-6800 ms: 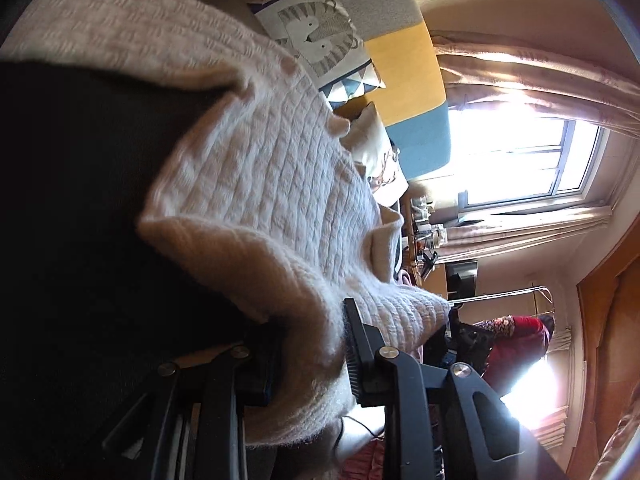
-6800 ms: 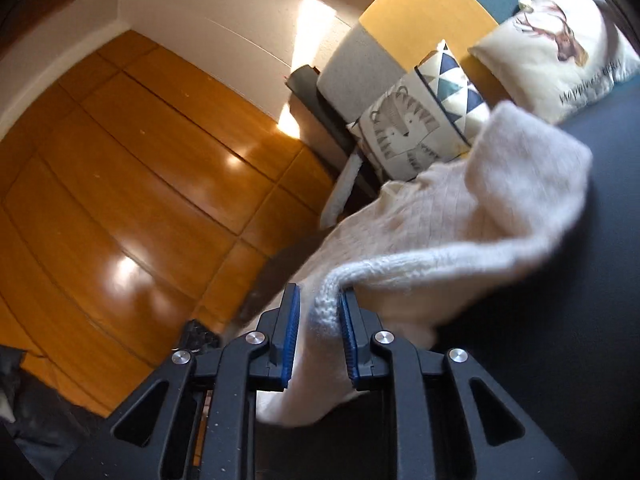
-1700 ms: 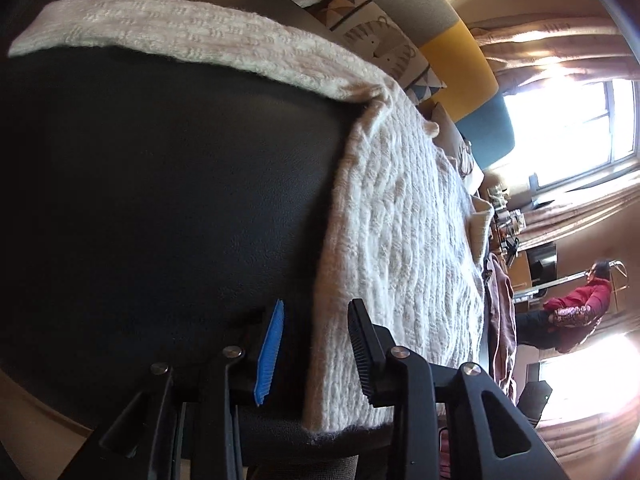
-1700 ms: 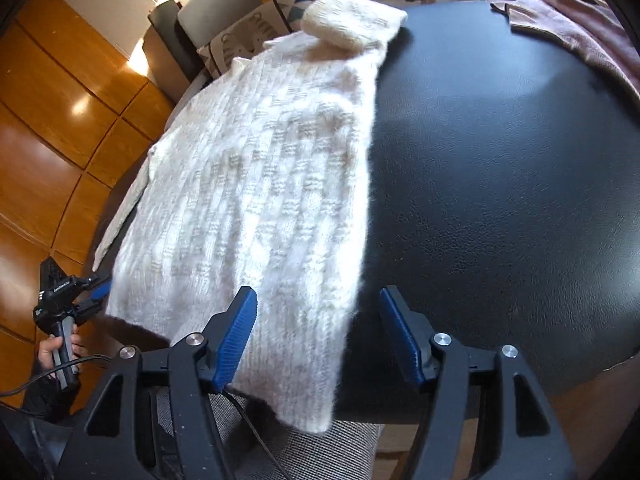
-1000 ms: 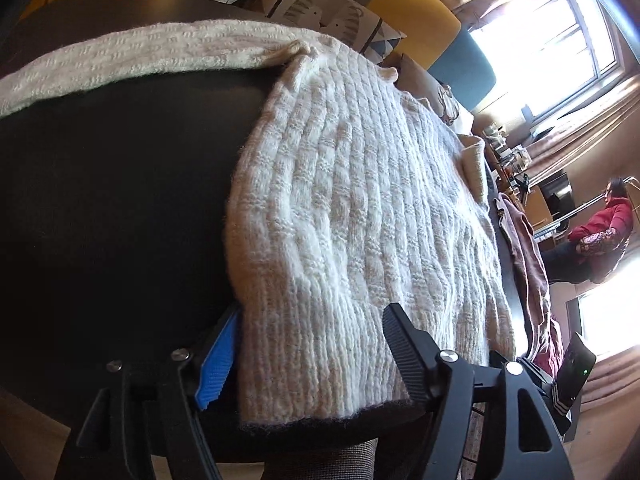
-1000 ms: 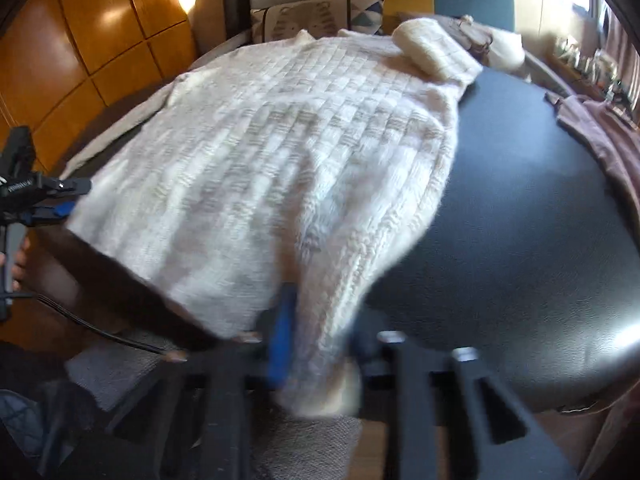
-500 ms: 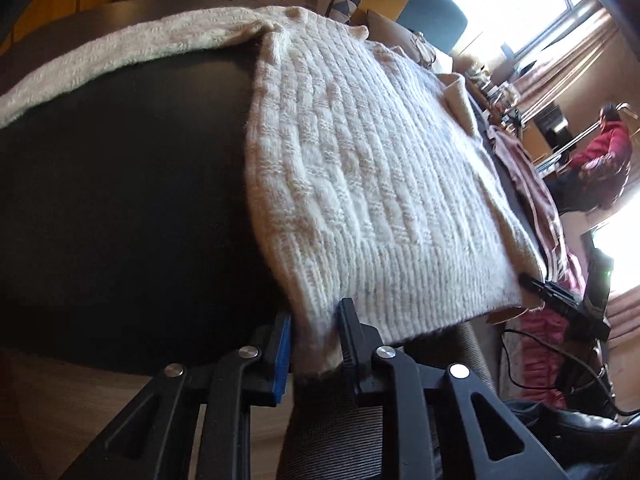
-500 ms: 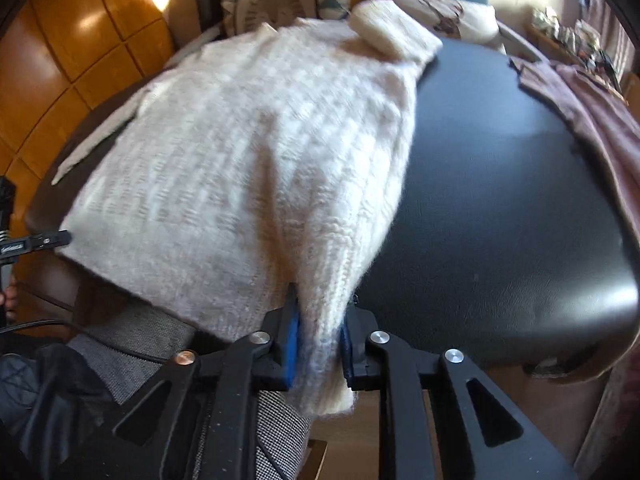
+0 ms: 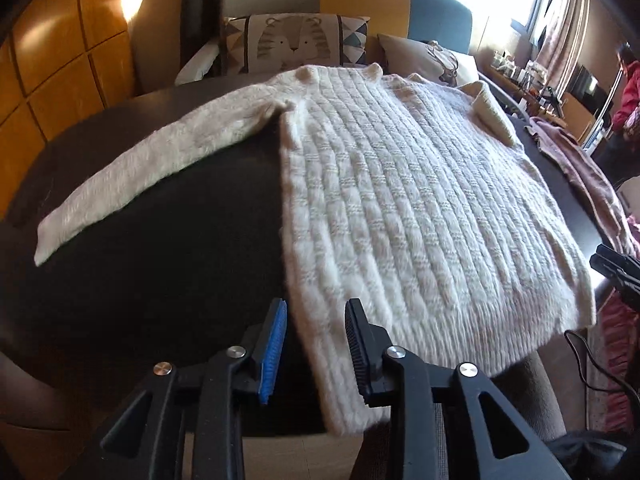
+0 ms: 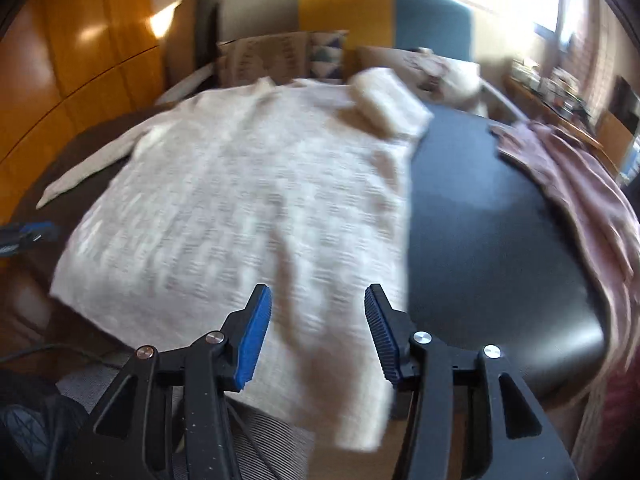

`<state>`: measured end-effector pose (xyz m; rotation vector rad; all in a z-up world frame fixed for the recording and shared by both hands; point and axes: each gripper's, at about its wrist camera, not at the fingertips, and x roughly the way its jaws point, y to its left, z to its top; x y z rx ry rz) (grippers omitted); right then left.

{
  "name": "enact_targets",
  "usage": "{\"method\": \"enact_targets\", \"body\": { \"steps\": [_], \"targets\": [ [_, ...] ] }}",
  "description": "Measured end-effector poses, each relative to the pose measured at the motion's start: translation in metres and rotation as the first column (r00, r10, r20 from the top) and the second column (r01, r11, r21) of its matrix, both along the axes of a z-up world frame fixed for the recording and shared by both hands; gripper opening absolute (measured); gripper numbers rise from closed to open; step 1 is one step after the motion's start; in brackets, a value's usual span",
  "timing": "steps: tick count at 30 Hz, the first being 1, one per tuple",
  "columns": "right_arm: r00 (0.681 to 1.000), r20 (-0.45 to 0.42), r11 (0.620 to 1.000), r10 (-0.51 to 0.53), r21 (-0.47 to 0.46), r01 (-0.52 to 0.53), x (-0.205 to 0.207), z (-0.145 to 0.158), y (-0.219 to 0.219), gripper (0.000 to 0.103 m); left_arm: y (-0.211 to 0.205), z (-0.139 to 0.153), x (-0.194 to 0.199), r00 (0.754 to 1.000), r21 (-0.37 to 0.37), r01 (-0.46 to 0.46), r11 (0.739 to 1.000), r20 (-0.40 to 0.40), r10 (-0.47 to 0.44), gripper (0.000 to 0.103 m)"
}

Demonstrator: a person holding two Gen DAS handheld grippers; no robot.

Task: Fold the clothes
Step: 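Open both grippers and release the spread sweater on the table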

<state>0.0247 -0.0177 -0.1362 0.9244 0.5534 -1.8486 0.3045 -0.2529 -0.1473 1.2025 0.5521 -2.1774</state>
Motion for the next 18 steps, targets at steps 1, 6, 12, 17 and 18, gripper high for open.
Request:
{"method": "enact_targets", "body": {
  "steps": [1,6,12,17,18],
  "targets": [
    [1.000,0.009,1.000,0.019,0.010,-0.019,0.007,-0.008,-0.005,0.052,0.001,-0.004,-0.006,1.000,0.009,0.000,1.000,0.006,0.000,0.031],
    [0.998,0.042,0.996,0.039,0.075,-0.042,0.016,-0.045,-0.018,0.052,0.009,-0.032,-0.030,0.997,0.029,-0.002,1.000,0.082,0.000,0.032],
    [0.998,0.054,0.998,0.023,0.065,-0.027,0.010,-0.049,-0.009,0.056,0.011,-0.034,-0.031,0.996,-0.001,-0.014,1.000,0.088,0.014,0.040],
    [0.999,0.027,0.995,0.020,0.096,-0.023,0.017,-0.049,-0.008,0.058,0.015,-0.034,-0.032,0.993,-0.010,-0.025,1.000,0.115,0.026,0.049],
    [0.999,0.029,0.995,0.015,0.102,-0.017,0.016,-0.049,-0.007,0.059,0.014,-0.035,-0.033,0.992,-0.009,-0.029,1.000,0.122,0.030,0.055]
  ]
}}
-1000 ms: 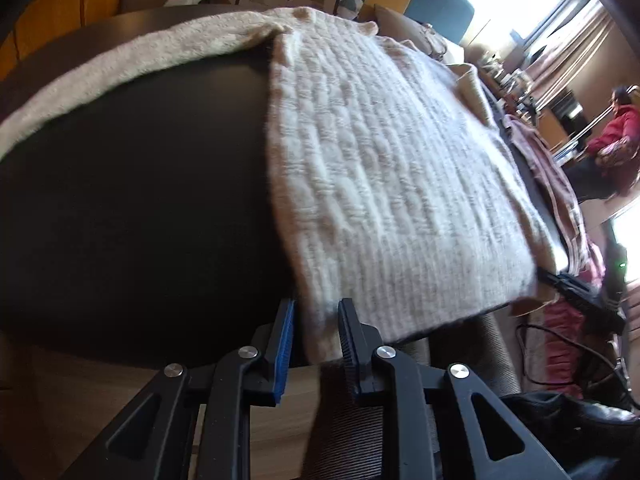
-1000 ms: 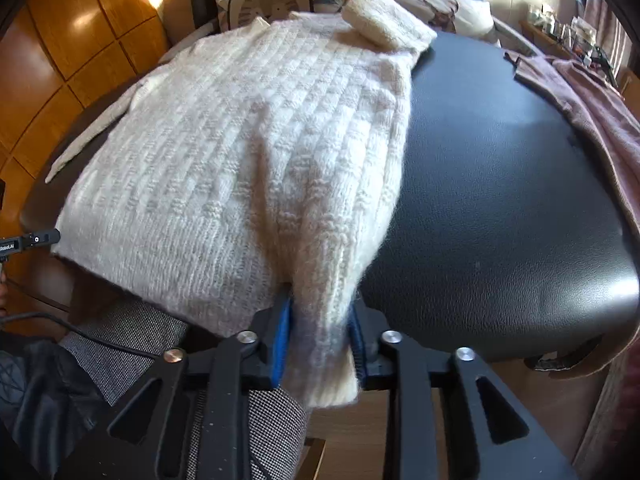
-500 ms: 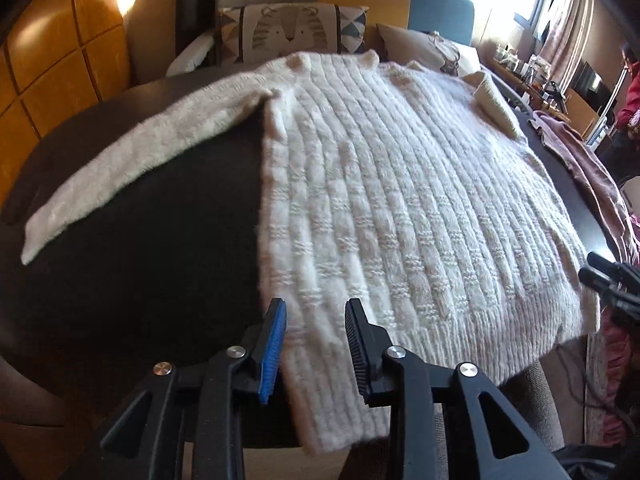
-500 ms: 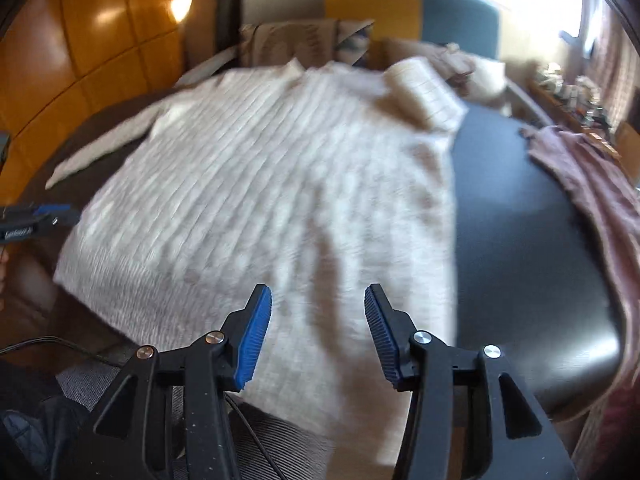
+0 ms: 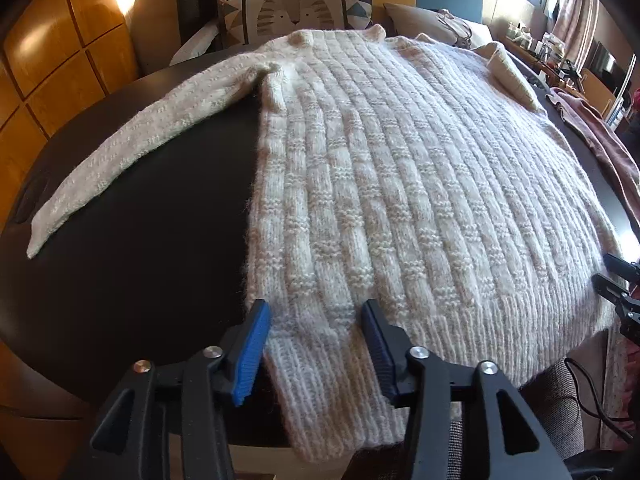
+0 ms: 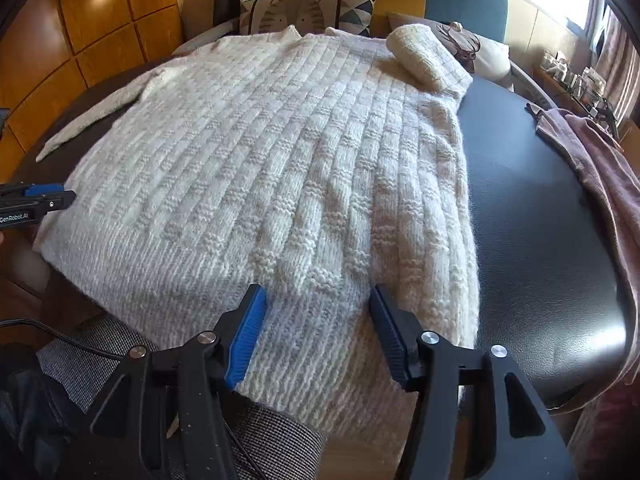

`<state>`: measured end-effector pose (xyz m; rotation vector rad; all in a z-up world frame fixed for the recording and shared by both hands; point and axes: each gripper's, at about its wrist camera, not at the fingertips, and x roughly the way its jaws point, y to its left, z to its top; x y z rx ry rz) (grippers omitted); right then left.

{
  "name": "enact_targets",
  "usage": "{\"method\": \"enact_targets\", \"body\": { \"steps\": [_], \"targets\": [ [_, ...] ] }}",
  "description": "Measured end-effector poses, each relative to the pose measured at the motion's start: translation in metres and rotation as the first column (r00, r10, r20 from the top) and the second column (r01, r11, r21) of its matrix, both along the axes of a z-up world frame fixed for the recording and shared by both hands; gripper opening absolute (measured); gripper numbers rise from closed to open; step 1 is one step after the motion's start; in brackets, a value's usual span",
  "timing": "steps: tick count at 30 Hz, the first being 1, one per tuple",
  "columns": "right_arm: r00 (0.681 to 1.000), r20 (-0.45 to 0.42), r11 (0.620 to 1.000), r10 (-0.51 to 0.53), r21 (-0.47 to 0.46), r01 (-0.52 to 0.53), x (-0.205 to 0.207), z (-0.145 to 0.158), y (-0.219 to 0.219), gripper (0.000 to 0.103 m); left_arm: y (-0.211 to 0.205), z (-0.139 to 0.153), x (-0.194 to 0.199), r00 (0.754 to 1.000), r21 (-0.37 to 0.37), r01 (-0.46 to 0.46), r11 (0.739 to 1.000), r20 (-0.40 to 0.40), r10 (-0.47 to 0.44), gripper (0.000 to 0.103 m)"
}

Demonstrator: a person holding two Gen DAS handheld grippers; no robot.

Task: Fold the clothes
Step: 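Open both grippers and release the spread sweater on the table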

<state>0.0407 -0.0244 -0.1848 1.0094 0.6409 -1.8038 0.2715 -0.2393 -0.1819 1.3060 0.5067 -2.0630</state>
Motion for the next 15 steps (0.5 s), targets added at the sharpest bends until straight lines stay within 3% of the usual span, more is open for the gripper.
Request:
{"method": "enact_targets", "body": {
  "steps": [4,11,15],
  "targets": [
    [0.999,0.003,0.999,-0.049,0.006,0.049,-0.004,0.007,0.001,0.059,-0.003,0.000,0.001,0.999,-0.006,-0.024,1.000,0.031,0.024,0.082],
    [0.997,-0.009,0.997,-0.072,0.021,0.072,-0.003,0.002,-0.002,0.059,0.005,0.007,-0.004,0.999,-0.040,-0.001,0.999,0.040,0.003,0.082],
    [0.997,-0.013,0.997,-0.082,0.002,0.082,-0.001,0.000,0.003,0.065,0.008,0.012,-0.008,0.999,-0.064,0.009,0.998,0.041,-0.007,0.082]
  ]
}}
